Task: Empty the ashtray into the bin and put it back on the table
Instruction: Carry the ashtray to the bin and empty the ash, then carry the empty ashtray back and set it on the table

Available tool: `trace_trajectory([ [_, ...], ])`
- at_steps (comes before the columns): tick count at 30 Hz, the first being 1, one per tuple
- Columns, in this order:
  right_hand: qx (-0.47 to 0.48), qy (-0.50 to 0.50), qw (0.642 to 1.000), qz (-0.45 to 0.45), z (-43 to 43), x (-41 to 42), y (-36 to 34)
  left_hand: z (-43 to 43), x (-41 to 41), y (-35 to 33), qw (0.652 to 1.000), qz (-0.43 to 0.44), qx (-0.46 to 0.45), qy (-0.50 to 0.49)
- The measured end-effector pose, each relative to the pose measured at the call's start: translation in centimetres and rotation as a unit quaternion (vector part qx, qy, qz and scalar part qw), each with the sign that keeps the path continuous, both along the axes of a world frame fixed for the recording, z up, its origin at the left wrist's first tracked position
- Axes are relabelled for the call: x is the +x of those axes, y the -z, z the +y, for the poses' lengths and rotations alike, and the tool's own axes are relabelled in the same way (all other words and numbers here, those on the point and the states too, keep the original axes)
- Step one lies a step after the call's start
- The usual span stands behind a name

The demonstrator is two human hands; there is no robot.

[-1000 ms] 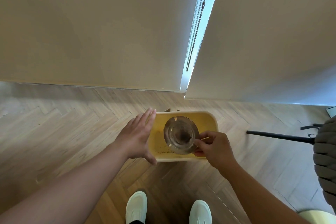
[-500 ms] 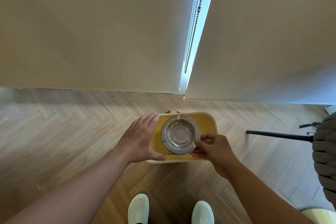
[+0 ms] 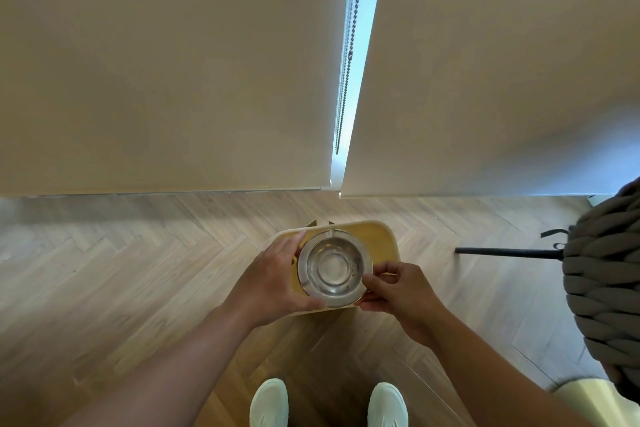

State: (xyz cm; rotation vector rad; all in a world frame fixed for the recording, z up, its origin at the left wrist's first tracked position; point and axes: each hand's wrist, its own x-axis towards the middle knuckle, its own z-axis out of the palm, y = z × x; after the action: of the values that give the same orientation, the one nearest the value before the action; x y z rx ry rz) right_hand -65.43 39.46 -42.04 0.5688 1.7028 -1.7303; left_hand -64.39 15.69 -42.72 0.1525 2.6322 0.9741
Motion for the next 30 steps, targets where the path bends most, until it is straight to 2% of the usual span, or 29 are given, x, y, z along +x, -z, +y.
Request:
trace_trajectory([
  [8, -0.02, -0.021, 0.999, 0.019, -0.8, 2.1, -6.6, -0.9, 1.4, -7.2, 1.0, 0.007, 0.003, 0.028],
  [14, -0.002, -0.13, 0.988, 0.077, -0.9, 3.1, -12.4, -1.9, 2.8, -13.0, 0.999, 0.012, 0.002, 0.052],
  [19, 0.088, -0.256, 0.944, 0.187, -1.9, 3.9, -17.4, -3.2, 3.5, -18.4, 0.997, 0.022, -0.02, 0.072],
  [22, 0.153, -0.313, 0.903, 0.254, -2.6, 4.4, -19.6, -3.7, 4.1, -20.9, 0.997, 0.031, -0.017, 0.071],
  [25, 0.182, -0.329, 0.877, 0.299, -3.5, 5.9, -21.5, -4.4, 5.0, -23.3, 0.996, 0.039, -0.014, 0.078],
  [30, 0.198, -0.314, 0.862, 0.346, -4.7, 8.3, -23.7, -5.7, 6.8, -26.5, 0.993, 0.064, -0.011, 0.094],
])
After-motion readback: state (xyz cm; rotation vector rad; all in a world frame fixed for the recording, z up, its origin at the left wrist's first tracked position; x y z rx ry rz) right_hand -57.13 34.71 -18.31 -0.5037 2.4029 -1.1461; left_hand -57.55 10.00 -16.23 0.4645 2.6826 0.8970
